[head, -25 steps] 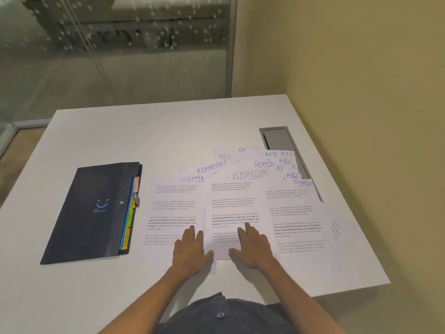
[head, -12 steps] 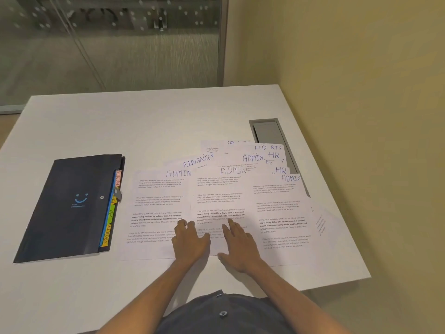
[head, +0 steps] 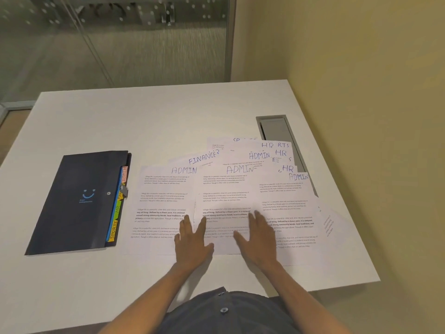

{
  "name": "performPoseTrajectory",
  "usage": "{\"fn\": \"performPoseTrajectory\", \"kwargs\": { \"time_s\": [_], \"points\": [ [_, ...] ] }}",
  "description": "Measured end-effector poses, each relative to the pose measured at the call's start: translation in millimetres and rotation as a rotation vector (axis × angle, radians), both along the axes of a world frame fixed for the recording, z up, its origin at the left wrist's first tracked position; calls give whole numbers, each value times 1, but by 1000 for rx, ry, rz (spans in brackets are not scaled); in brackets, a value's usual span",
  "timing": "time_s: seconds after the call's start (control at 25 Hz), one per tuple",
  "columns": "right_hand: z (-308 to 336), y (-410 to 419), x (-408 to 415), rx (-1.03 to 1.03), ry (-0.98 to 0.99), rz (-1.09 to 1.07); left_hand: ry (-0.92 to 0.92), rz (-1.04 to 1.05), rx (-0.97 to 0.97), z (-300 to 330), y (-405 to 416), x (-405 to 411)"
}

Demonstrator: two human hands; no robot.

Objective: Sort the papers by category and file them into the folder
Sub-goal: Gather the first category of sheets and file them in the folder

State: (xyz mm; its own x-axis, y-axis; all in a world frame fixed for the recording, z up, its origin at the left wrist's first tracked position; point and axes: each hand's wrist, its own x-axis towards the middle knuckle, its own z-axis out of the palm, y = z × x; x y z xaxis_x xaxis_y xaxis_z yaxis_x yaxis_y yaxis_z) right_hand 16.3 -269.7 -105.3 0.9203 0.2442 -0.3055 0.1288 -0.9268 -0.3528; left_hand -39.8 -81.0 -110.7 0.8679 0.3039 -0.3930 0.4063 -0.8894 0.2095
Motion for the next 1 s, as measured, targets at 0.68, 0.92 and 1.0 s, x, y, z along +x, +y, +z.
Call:
{"fn": "performPoseTrajectory", "kwargs": {
  "time_s": [0.68,0.92,1.0],
  "points": [
    [4,13,26,-156,-34,-153,42,-29,-6,6,17,-8],
    [13,21,38,173,56,-413,66,-68,-8,7,20,-9],
    [17,17,41,327,123,-509,78,-103,3,7,20,-9]
  ]
}}
